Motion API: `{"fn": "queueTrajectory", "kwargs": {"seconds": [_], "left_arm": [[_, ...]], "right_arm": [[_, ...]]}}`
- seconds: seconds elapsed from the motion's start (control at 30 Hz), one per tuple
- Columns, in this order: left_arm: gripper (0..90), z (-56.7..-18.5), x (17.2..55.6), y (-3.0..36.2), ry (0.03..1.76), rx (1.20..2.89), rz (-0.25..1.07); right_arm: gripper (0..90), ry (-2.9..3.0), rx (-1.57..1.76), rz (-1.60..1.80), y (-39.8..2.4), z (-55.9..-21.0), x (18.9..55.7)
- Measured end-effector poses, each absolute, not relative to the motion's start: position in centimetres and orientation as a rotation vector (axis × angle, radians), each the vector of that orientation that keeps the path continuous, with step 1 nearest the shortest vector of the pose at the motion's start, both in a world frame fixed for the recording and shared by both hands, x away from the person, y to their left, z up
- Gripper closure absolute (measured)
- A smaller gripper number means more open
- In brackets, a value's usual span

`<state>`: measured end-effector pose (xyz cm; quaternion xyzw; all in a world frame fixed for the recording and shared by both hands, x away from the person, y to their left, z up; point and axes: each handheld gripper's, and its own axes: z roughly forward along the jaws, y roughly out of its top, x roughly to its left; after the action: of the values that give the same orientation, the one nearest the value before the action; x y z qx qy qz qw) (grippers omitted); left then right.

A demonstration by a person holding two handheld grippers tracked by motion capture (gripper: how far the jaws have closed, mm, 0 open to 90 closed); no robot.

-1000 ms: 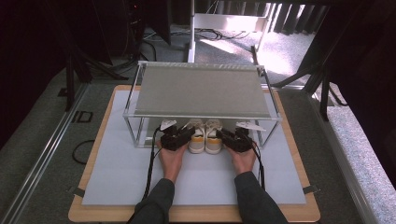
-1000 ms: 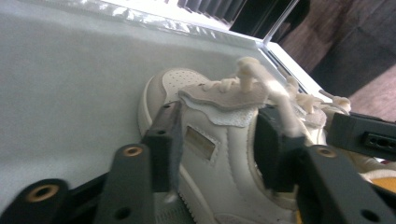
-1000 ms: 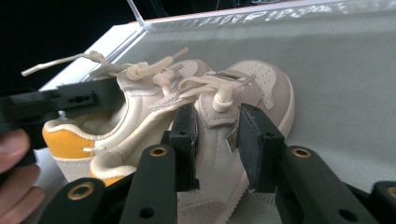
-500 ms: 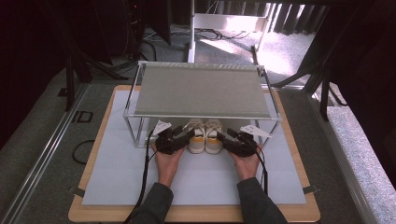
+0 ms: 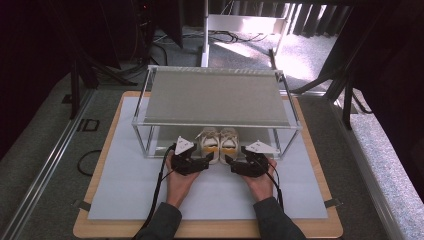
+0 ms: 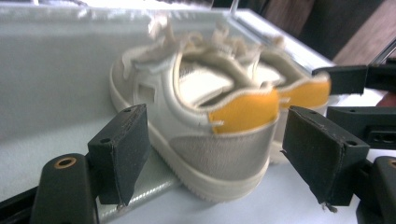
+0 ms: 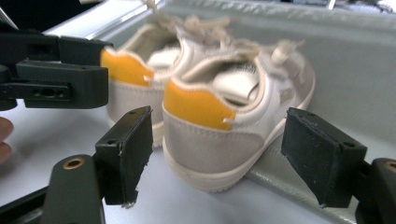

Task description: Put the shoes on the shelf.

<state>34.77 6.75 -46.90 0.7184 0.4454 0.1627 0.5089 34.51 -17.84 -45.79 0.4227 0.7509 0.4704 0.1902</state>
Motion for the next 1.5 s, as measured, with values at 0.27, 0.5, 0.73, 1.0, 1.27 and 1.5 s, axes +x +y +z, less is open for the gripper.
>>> {"fn": "queueTrajectory", "kwargs": {"seconds": [0.27, 0.5, 0.73, 1.0, 1.27, 1.5], "left_arm": [[22.5, -47.7, 35.4, 6.0, 1.073, 1.813, 0.354], [22.1, -47.9, 36.1, 5.6, 1.08, 1.866, 0.328], [22.5, -47.7, 36.3, 5.6, 1.072, 1.878, 0.326], [23.1, -47.4, 37.0, 5.5, 1.076, 1.88, 0.322], [23.6, -47.2, 38.0, 5.3, 1.085, 1.862, 0.328], [23.9, -47.3, 38.9, 5.0, 1.109, 1.861, 0.334]], "right_arm": [[24.9, 2.143, 1.213, 1.285, -17.5, -46.9, 35.3], [26.8, 2.171, 1.231, 1.299, -17.4, -47.2, 35.7], [27.6, 2.178, 1.221, 1.302, -17.4, -47.2, 35.8], [28.2, 2.168, 1.219, 1.296, -17.4, -47.0, 36.3], [29.2, 2.156, 1.217, 1.294, -17.4, -46.7, 37.3], [30.0, 2.138, 1.212, 1.281, -17.2, -46.8, 38.3]]}}
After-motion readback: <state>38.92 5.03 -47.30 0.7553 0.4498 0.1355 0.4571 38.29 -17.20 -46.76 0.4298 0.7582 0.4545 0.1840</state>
